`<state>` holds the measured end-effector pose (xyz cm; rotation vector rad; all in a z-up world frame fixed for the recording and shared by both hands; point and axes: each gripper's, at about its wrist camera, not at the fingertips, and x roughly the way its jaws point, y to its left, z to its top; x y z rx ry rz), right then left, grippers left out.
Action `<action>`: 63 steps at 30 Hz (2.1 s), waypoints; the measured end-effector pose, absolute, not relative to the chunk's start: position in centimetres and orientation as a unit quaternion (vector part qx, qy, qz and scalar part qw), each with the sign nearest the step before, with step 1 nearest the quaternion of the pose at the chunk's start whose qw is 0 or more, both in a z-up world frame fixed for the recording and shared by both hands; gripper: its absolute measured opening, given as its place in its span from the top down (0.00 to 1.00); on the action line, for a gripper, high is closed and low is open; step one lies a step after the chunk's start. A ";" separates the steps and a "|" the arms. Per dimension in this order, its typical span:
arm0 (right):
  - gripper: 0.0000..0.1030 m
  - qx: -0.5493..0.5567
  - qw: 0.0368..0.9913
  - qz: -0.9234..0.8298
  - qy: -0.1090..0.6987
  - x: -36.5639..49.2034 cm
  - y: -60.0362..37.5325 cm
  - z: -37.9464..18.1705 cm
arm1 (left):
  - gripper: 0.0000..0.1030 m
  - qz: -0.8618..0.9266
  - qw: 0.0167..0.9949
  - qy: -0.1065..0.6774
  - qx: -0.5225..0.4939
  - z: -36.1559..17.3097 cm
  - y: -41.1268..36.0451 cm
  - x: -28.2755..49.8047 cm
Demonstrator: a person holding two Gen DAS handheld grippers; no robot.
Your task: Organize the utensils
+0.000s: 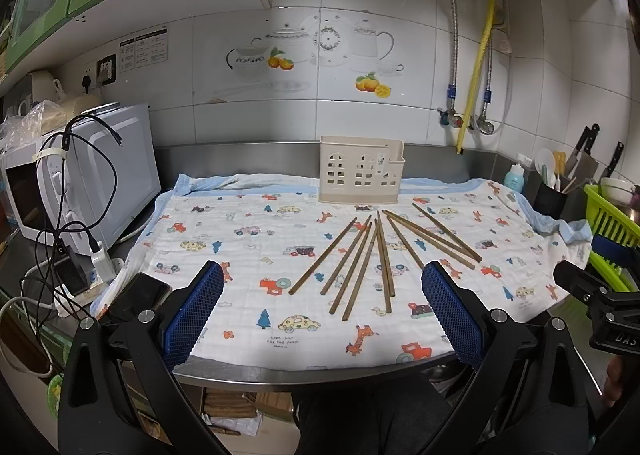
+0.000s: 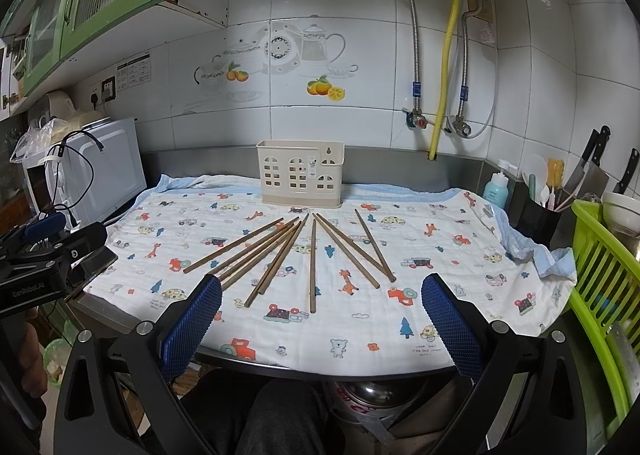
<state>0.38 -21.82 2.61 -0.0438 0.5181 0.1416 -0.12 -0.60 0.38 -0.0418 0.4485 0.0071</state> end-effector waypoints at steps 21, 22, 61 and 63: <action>0.06 -0.022 0.963 0.076 0.257 0.8 -21.3 2.2 | 0.05 0.006 0.974 0.224 -0.022 0.2 -0.5 0.1; 0.06 -0.022 0.963 0.077 0.257 0.9 -21.3 2.2 | 0.05 0.006 0.974 0.225 -0.022 0.2 -0.5 0.2; 0.06 -0.020 0.958 0.079 0.275 3.0 -21.5 0.6 | 0.05 0.010 0.970 0.241 -0.012 -0.8 -0.3 2.7; 0.06 -0.020 0.957 0.079 0.277 3.2 -21.5 0.5 | 0.05 0.010 0.970 0.241 -0.010 -0.8 -0.3 3.0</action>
